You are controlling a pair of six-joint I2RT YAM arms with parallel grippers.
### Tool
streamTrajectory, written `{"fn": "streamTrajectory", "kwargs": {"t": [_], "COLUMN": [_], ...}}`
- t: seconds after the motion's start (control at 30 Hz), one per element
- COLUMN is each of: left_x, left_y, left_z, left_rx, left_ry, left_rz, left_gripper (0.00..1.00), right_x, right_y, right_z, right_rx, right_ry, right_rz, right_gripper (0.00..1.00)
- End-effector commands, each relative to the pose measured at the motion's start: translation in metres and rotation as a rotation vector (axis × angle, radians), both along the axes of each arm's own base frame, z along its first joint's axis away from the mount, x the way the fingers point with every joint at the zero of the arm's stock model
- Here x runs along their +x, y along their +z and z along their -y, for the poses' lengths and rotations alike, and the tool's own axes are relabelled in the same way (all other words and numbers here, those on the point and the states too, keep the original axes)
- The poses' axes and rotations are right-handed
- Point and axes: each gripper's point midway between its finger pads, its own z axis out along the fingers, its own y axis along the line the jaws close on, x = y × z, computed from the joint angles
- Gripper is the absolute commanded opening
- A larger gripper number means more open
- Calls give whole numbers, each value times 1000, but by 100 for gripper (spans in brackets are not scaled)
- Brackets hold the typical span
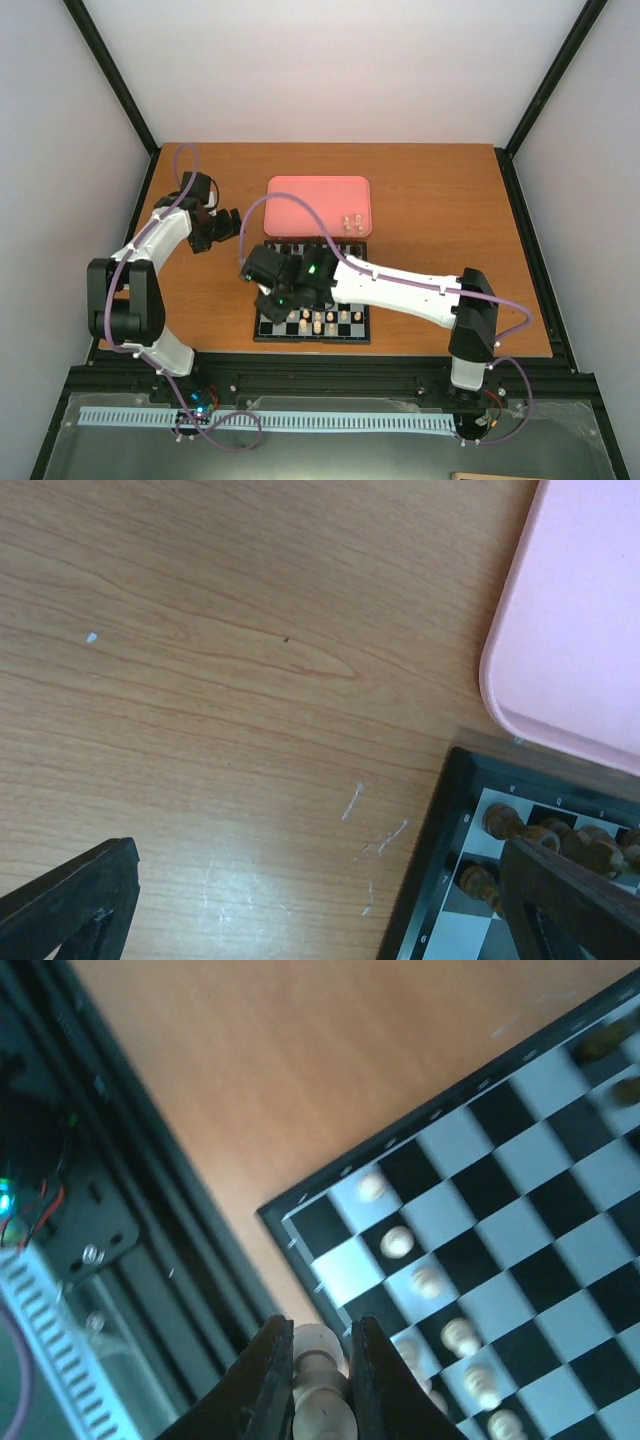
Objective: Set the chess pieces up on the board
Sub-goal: Place the chess piece on the chessboard.
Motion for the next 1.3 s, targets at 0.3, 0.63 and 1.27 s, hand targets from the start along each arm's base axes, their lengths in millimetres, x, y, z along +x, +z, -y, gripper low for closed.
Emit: {"fn": "streamTrajectory", "kwargs": {"t": [0.3, 0.63, 1.27], "left_x": [-11, -5, -9], "left_y": [11, 17, 8], "left_z": [6, 4, 2], "left_rx": [-33, -15, -4], "left_ry": [-7, -18, -24], "left_rz": [64, 86, 68], "left_gripper": [100, 100, 100], "right_x": [-39, -37, -24], "right_y": [-48, -82, -116], "right_z": [13, 7, 18], "right_rx": [-51, -86, -91], "right_ry": [71, 130, 97], "right_rz": [-44, -41, -105], "right_gripper": [13, 12, 12]}}
